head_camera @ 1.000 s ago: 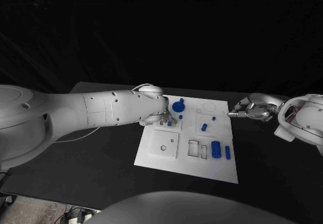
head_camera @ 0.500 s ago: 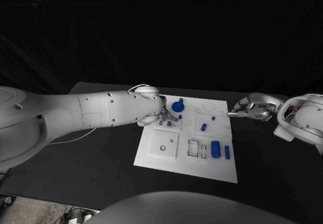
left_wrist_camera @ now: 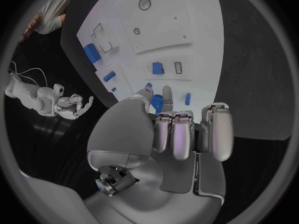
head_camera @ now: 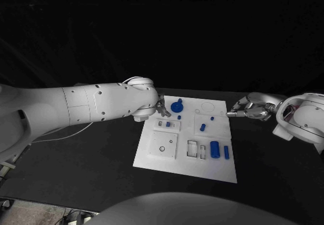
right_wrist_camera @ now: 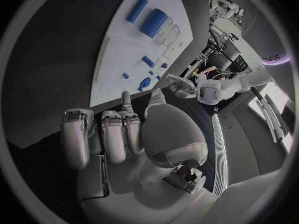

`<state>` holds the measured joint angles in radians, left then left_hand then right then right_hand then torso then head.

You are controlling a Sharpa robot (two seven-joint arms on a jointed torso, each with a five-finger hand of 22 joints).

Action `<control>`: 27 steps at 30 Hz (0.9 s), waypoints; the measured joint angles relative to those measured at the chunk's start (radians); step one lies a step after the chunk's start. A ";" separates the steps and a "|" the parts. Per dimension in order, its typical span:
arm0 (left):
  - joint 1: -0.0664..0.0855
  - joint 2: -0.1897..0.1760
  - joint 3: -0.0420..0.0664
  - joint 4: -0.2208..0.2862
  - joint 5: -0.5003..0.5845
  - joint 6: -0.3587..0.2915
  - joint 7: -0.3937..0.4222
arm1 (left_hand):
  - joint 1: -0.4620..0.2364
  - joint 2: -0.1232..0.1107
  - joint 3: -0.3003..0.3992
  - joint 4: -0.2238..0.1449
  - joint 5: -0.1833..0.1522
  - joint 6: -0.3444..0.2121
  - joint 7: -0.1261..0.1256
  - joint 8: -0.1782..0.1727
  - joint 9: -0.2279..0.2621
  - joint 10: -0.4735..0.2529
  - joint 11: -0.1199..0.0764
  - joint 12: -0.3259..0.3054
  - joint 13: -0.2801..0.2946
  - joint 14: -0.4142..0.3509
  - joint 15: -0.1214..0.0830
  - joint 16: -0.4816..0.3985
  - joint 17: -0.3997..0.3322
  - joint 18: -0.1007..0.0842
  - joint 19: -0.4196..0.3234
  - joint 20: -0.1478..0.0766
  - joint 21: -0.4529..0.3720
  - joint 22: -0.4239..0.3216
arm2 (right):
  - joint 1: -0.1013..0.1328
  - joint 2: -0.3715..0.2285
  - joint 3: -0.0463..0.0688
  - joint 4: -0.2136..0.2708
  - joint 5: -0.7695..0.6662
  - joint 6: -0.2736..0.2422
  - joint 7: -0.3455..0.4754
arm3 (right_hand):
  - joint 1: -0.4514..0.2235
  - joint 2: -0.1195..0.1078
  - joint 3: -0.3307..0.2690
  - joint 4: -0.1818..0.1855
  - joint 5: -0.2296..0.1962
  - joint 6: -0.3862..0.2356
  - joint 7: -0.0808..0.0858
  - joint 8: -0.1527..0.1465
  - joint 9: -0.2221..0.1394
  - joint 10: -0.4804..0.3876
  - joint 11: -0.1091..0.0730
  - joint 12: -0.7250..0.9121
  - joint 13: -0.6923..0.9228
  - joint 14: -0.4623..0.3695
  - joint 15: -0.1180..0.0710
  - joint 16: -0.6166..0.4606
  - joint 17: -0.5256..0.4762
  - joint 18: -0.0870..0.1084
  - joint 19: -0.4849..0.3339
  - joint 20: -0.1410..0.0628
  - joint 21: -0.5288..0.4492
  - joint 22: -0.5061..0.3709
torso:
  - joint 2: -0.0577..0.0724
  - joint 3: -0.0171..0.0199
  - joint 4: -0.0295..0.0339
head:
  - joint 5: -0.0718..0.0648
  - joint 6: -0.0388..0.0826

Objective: Assemble the parts on the task board

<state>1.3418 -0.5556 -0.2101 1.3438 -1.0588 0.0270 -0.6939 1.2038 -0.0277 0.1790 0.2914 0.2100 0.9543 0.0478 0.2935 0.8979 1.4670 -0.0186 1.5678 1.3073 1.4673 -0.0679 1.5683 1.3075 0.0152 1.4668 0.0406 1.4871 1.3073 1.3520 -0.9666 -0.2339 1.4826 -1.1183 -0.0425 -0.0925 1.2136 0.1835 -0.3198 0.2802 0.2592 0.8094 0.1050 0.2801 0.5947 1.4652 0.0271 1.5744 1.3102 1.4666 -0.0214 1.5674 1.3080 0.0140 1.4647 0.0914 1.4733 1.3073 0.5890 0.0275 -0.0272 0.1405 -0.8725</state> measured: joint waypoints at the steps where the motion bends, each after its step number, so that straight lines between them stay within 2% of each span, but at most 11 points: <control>1: 0.001 0.002 -0.001 -0.002 0.018 0.012 -0.001 | 0.000 0.000 0.009 0.000 -0.007 0.000 0.000 -0.005 -0.007 0.000 0.000 0.000 0.000 0.000 0.000 0.000 0.000 0.000 0.000 0.000 0.000 0.000 | 0.000 0.000 0.000 0.000 0.000 0.000 0.000 | 0.000 0.000 0.000 0.000 0.000 0.000 0.000 0.000 0.000 0.000 0.000 0.000 0.000 0.000 0.000 0.000 0.000 0.000 0.000 0.000 0.000 0.000 | 0.000 0.0000 0.0000 | -0.001 0.000; 4: 0.003 0.011 -0.003 -0.013 0.057 0.043 -0.002 | -0.012 -0.012 0.031 0.001 -0.031 0.011 0.004 -0.016 -0.029 0.000 0.000 0.000 0.000 0.000 0.000 0.000 0.000 0.000 0.000 0.000 0.000 0.000 | 0.000 0.000 0.000 0.000 0.000 0.000 0.000 | 0.000 0.000 0.000 0.000 0.000 0.000 0.000 0.000 0.000 0.000 0.000 0.000 0.000 0.000 0.000 0.000 0.000 0.000 0.000 0.000 0.000 0.001 | 0.001 0.0000 -0.0001 | -0.001 0.000; 8: 0.003 0.021 -0.004 -0.028 0.082 0.070 -0.003 | -0.018 -0.018 0.037 0.000 -0.035 0.014 0.007 -0.023 -0.042 0.000 0.000 0.000 0.000 0.000 0.000 0.000 0.000 0.000 0.000 0.000 0.000 0.000 | 0.000 0.001 0.000 0.000 0.000 0.000 0.000 | 0.000 0.000 0.000 0.000 0.006 0.000 0.000 0.000 -0.001 0.000 0.000 0.000 0.000 0.000 0.000 0.000 0.000 0.000 0.000 0.000 0.000 0.001 | 0.001 -0.0001 -0.0003 | 0.000 0.000; 10: 0.003 0.025 -0.005 -0.035 0.085 0.077 -0.003 | -0.027 -0.026 0.043 0.001 -0.046 0.015 0.007 -0.031 -0.049 0.000 0.000 0.000 0.000 0.000 0.000 0.000 0.000 0.000 0.000 0.000 0.000 0.000 | 0.000 0.002 0.000 0.000 0.001 0.000 0.000 | 0.000 0.000 0.000 0.000 0.006 0.000 0.000 0.000 -0.001 0.000 0.000 0.000 0.000 0.000 0.000 0.000 0.000 0.000 0.000 0.000 0.000 0.001 | 0.001 -0.0001 -0.0004 | 0.000 0.000; 15: 0.003 0.037 -0.007 -0.047 0.085 0.089 -0.003 | -0.067 -0.028 0.044 0.002 -0.083 0.024 0.010 -0.039 -0.064 0.000 0.000 0.000 0.000 0.000 0.000 0.000 0.000 0.000 0.000 0.000 0.000 0.000 | 0.000 0.004 0.000 0.000 0.001 0.000 0.000 | -0.003 0.003 -0.003 0.003 0.006 0.000 0.000 0.000 -0.001 0.000 0.000 0.001 0.000 0.000 0.000 0.000 0.000 0.000 0.000 0.000 0.000 0.001 | 0.001 -0.0001 -0.0004 | 0.001 0.000; 20: 0.001 0.051 -0.009 -0.054 0.077 0.095 -0.003 | -0.113 -0.035 0.026 0.002 -0.104 0.027 0.013 -0.044 -0.076 0.000 0.000 0.000 0.000 0.000 0.000 0.000 0.000 0.000 0.000 0.000 0.000 0.000 | 0.000 0.004 0.000 0.000 0.002 0.000 0.001 | -0.004 0.004 -0.003 0.003 0.006 0.000 0.000 0.000 -0.001 0.000 0.000 0.002 0.001 0.000 0.000 0.000 0.000 0.000 0.000 0.000 0.000 0.001 | 0.001 -0.0002 -0.0004 | 0.000 0.000; 27: -0.002 0.055 -0.011 -0.057 0.042 0.103 -0.004 | -0.136 -0.038 -0.009 -0.001 -0.106 0.048 0.009 -0.039 -0.074 0.000 0.000 0.000 0.000 0.000 0.000 0.000 0.000 0.000 0.000 0.000 -0.001 0.000 | 0.000 0.003 0.000 0.001 0.002 0.000 0.001 | -0.004 0.004 -0.003 0.003 0.010 0.000 0.000 0.000 -0.001 0.000 0.000 0.002 0.000 0.000 0.000 0.000 0.000 0.000 0.000 0.000 0.000 0.001 | 0.001 -0.0002 -0.0002 | -0.001 0.000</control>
<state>1.3397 -0.5002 -0.2212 1.2873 -1.0171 0.1303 -0.6975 1.0679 -0.0658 0.1699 0.2907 0.1043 1.0027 0.0565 0.2550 0.8244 1.4669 -0.0185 1.5678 1.3073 1.4673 -0.0679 1.5683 1.3073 0.0151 1.4668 0.0406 1.4858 1.3073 1.3517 -0.9639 -0.2339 1.4832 -1.1161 -0.0423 -0.0915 1.2091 0.1879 -0.3226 0.2830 0.2695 0.8094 0.1050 0.2802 0.5939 1.4651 0.0273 1.5764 1.3105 1.4666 -0.0214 1.5674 1.3077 0.0140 1.4647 0.0914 1.4733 1.3079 0.5903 0.0273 -0.0274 0.1397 -0.8725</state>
